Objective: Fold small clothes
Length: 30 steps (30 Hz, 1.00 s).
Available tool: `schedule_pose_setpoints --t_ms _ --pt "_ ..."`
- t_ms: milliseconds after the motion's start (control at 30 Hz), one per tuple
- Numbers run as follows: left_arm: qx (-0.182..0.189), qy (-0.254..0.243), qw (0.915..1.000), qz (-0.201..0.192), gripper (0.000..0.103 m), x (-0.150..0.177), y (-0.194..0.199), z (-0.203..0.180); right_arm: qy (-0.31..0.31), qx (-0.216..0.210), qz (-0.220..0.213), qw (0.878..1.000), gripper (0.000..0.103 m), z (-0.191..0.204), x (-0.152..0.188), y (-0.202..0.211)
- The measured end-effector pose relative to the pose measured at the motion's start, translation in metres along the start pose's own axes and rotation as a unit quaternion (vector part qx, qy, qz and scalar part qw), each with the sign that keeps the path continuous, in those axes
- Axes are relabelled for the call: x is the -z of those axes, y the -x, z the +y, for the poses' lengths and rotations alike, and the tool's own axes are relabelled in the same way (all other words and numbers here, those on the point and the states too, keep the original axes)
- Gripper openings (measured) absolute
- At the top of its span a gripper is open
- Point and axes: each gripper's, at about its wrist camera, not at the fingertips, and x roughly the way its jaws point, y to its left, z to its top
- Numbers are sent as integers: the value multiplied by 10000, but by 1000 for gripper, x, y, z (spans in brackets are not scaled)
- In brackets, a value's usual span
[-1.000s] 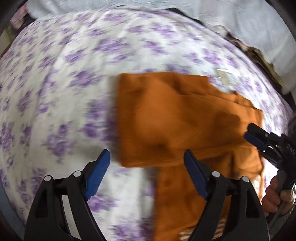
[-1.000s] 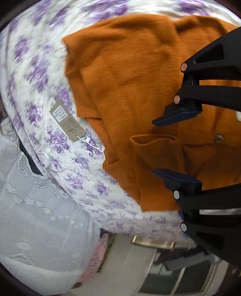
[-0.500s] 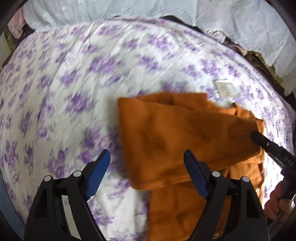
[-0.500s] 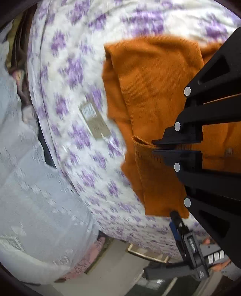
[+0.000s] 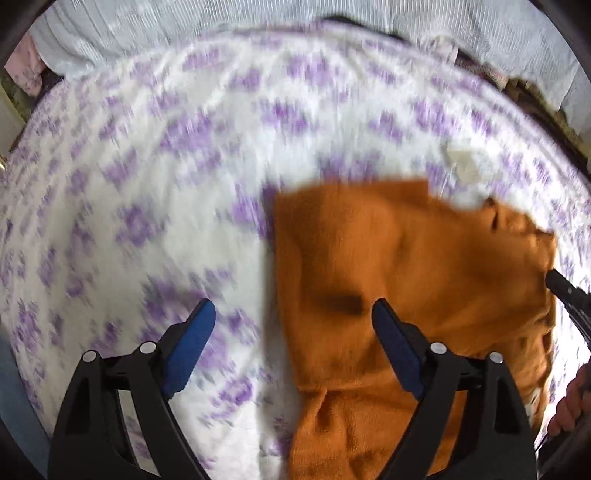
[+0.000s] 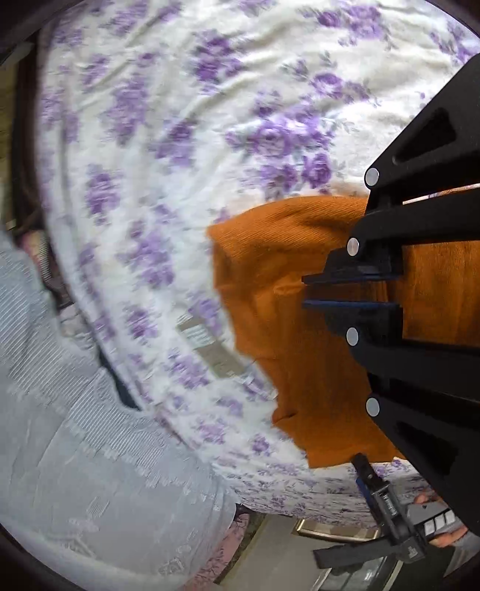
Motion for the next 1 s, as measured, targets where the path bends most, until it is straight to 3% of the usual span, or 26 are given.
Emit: schedule_pose_setpoints --t_ms 67,167,233,300,367,400,500,600,700,733,867,1000 --pt "-76 -44 10000 -4 84 -15 -2 -1 197 -33 -68 9998 10 10 -2 2" --pt "-323 -29 9994 151 86 -31 -21 0 380 1 251 9990 10 19 -2 -21" --pt "-497 -55 9977 465 91 -29 -47 1 385 140 583 9975 9 15 3 -44" --pt "-691 -89 9970 338 99 -25 -51 -1 323 81 496 9982 9 13 5 -44" --pt "-702 -109 9971 269 94 -22 -43 -2 351 119 380 9986 10 18 3 -32" --pt "-534 -83 9983 198 88 -19 -33 -1 458 105 207 9987 14 22 4 -20" --pt "-253 -109 9996 49 87 -6 -13 1 729 80 105 9973 14 29 10 -1" --pt "-479 -293 9978 340 93 12 -31 -1 741 309 682 9944 13 19 27 -21" --pt "-698 -394 9964 256 92 15 -27 -7 619 291 655 9955 11 16 31 -23" --pt "-646 -374 9968 268 90 16 -21 -8 537 256 602 9964 16 17 30 -14" --pt "-216 -410 9986 269 89 30 10 -10 618 155 329 9974 17 26 35 32" --pt "355 -414 9977 402 89 75 38 5 457 97 139 9988 29 20 69 86"
